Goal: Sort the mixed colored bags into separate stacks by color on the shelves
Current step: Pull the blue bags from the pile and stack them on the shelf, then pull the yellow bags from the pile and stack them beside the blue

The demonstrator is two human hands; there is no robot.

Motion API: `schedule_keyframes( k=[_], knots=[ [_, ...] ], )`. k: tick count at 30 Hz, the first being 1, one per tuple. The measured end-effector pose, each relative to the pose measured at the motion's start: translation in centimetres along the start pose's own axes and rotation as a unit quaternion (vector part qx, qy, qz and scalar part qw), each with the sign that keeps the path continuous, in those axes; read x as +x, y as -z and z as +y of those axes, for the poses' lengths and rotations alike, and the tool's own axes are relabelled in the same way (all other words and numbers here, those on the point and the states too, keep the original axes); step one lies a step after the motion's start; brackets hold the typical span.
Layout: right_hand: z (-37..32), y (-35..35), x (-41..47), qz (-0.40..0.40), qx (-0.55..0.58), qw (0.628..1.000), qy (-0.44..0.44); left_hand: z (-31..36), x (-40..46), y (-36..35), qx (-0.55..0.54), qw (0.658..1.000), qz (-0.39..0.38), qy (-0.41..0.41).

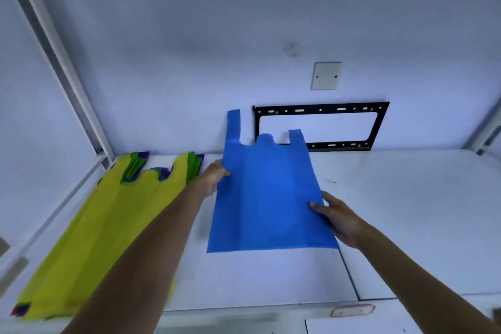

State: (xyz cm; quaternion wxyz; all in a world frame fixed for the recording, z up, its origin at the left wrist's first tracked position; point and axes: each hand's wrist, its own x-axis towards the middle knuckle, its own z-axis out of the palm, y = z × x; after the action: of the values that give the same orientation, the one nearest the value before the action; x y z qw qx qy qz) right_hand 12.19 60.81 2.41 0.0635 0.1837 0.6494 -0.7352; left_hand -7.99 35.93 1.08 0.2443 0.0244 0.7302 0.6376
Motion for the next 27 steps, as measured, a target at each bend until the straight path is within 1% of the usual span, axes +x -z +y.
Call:
schedule_keyframes(
  k=[2, 4, 7, 10, 12, 14, 15, 16, 17, 18, 19, 20, 21, 22, 23, 25, 27],
  knots=[
    [2.9, 0.2, 0.3, 0.032, -0.031, 0.998, -0.049, -3.8, 0.8, -0.1, 0.067, 0.996, 0.024, 0.062],
    [4.7, 0.3, 0.5, 0.052, -0.078, 0.992, -0.082, -6.5, 1.0, -0.2, 0.126, 0.986, 0.069, 0.086],
    [5.6, 0.4, 0.7, 0.068, -0.122, 0.984, -0.111, -7.6, 0.1, -0.9, 0.243, 0.957, 0.156, 0.038],
    [5.6, 0.5, 0.6, 0.059, -0.162, 0.976, -0.132, -7.2, -0.5, -1.9, 0.264, 0.949, 0.169, 0.02],
    [5.3, 0.4, 0.5, 0.063, -0.195, 0.969, -0.138, -6.9, -0.7, -2.1, 0.268, 0.948, 0.168, 0.022],
    [4.9, 0.4, 0.6, 0.079, -0.247, 0.954, -0.15, -6.7, -1.1, -1.8, 0.27, 0.948, 0.165, 0.035],
    [4.5, 0.3, 0.7, 0.085, -0.286, 0.94, -0.162, -6.4, -1.5, -1.4, 0.267, 0.948, 0.167, 0.039],
    [3.9, 0.2, 0.7, 0.09, -0.343, 0.919, -0.172, -6.2, -1.7, -0.8, 0.26, 0.95, 0.168, 0.035],
    [3.2, 0.0, 0.7, 0.092, -0.425, 0.884, -0.173, -5.7, -2.3, -0.1, 0.253, 0.952, 0.171, 0.026],
    [2.4, -0.3, 0.7, 0.097, -0.525, 0.83, -0.159, -5.3, -2.8, 0.9, 0.254, 0.951, 0.175, 0.009],
    [1.5, -0.8, 0.6, 0.107, -0.622, 0.766, -0.126, -4.6, -3.4, 1.9, 0.262, 0.948, 0.18, -0.005],
    [0.7, -1.6, 0.6, 0.117, -0.691, 0.709, -0.083, -4.1, -4.0, 3.3, 0.275, 0.942, 0.19, -0.022],
    [-0.2, -2.8, 0.7, 0.123, -0.722, 0.679, -0.046, -3.6, -4.9, 4.8, 0.292, 0.934, 0.203, -0.033],
    [-1.0, -4.1, 0.9, 0.121, -0.728, 0.675, -0.019, -3.2, -5.6, 6.4, 0.305, 0.925, 0.222, -0.043],
    [-1.5, -5.7, 1.2, 0.114, -0.717, 0.687, -0.001, -2.9, -6.5, 8.1, 0.303, 0.921, 0.241, -0.044],
    [-2.1, -9.3, 1.8, 0.094, -0.661, 0.744, 0.031, -2.9, -8.2, 11.5, 0.306, 0.911, 0.272, -0.043],
    [-1.5, -13.6, 2.2, 0.063, -0.611, 0.787, 0.062, -3.6, -10.5, 15.1, 0.344, 0.891, 0.294, -0.02]
  ],
)
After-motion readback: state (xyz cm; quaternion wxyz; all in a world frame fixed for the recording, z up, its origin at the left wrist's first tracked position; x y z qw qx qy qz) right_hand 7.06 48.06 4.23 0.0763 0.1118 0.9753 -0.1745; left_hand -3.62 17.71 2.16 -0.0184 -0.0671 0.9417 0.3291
